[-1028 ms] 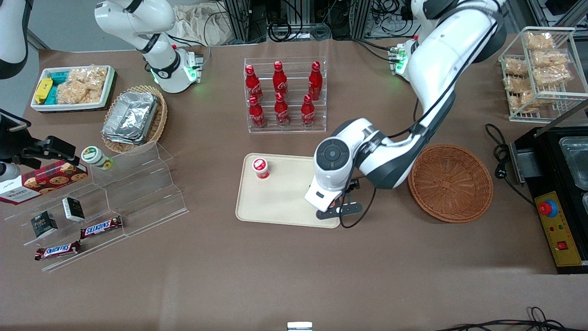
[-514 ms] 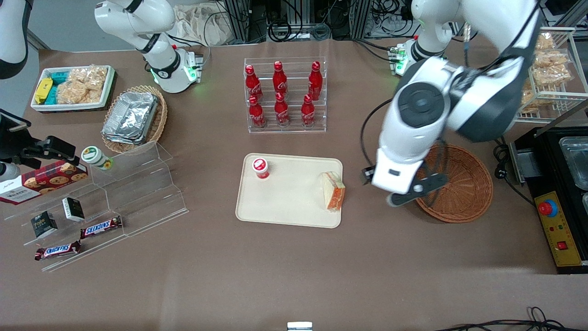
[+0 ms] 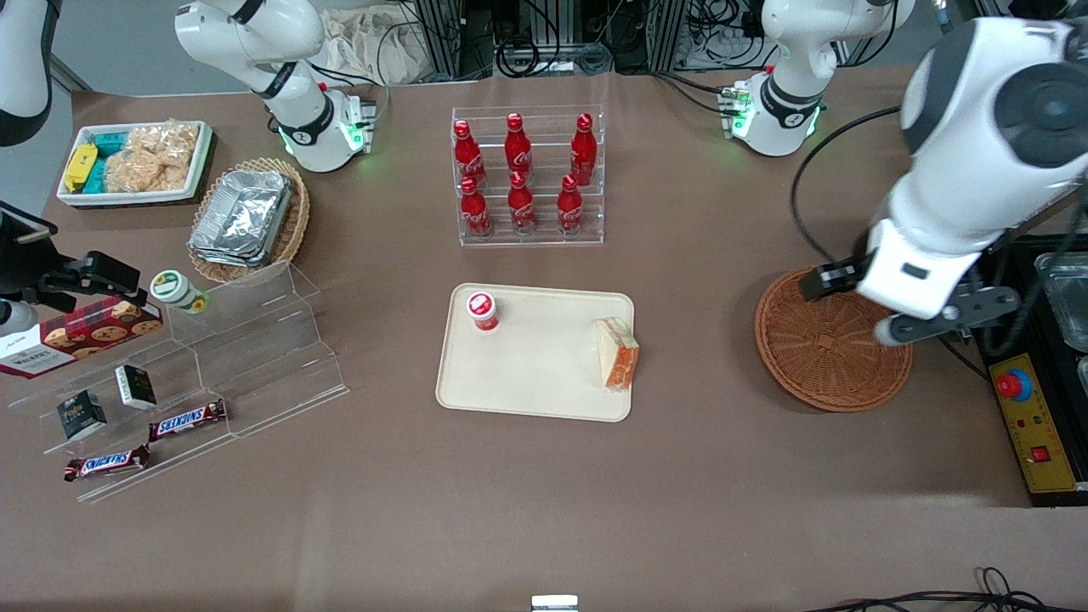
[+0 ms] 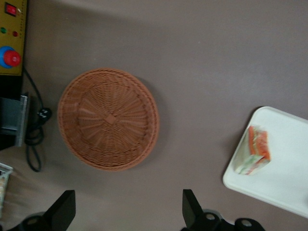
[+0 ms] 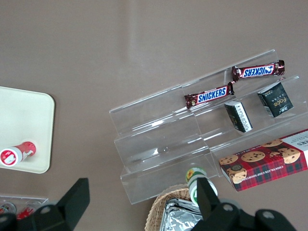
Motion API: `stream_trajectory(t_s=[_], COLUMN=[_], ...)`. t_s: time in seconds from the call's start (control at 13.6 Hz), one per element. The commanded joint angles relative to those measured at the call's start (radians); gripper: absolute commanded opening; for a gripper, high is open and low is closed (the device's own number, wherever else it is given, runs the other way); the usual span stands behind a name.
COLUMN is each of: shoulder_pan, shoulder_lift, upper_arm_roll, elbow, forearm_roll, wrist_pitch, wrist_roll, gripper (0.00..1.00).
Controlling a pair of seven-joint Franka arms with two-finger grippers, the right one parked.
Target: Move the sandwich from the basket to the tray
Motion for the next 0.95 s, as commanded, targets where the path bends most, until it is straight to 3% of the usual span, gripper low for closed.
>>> stream_trajectory(t_s=[0.0, 0.44, 0.88], shoulder_pan=[-0.101, -0.132, -0.130], shoulder_lift=[-0.115, -0.210, -0.209], upper_arm_roll=[0.191, 0.408, 0.445], elbow=[-0.107, -0.190, -0.163], forearm_roll=[-0.057, -0.137, -0.142], wrist_pitch=[0.010, 0.011, 0.005], wrist_roll=[0.163, 0.451, 0.513], gripper=[1.00, 1.00, 1.00])
